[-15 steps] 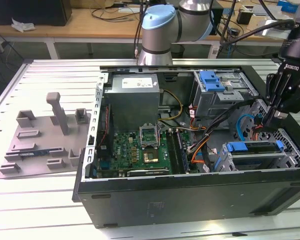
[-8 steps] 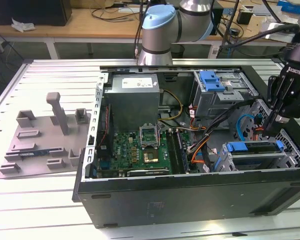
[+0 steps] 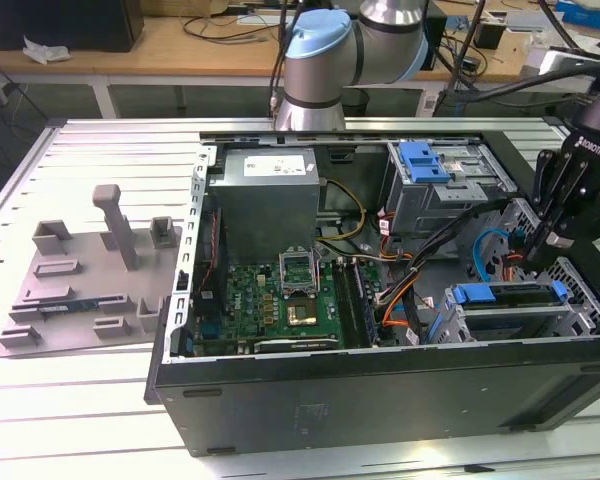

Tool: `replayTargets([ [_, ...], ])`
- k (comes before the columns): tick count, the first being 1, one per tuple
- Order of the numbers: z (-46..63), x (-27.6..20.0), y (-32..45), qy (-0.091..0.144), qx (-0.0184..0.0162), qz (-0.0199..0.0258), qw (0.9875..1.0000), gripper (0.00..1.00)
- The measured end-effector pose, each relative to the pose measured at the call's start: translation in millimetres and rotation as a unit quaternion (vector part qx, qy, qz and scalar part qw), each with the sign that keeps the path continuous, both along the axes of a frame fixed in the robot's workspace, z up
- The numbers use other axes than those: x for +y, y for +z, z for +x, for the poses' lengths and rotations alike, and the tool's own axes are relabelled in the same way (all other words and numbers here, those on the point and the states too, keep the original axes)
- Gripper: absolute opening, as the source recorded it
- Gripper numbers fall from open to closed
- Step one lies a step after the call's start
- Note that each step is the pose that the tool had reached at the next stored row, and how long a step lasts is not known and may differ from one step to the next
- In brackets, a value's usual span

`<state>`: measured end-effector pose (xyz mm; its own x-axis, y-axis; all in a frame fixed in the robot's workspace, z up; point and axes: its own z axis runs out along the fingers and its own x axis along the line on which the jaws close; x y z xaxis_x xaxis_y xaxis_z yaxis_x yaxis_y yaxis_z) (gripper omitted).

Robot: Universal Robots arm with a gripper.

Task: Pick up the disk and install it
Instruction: 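Insert the first disk wire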

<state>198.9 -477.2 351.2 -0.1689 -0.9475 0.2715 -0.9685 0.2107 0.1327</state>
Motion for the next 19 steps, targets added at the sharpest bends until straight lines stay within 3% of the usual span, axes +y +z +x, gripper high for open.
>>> replayTargets([
  [1,0.0,-1.2,2.3,0.002,-0.0008,0.0097,1.0,0.16],
  [3,-0.2,-2.3,5.8,0.004,-0.0017,0.0146,0.9999,0.16],
  [7,-1.8,-5.5,11.3,0.011,-0.0033,0.0158,0.9998,0.16],
  [15,-4.8,-12.6,14.5,0.035,-0.0076,0.0166,0.9992,0.16],
  [19,-5.5,-14.1,14.5,0.044,-0.0111,0.0253,0.9987,0.16],
])
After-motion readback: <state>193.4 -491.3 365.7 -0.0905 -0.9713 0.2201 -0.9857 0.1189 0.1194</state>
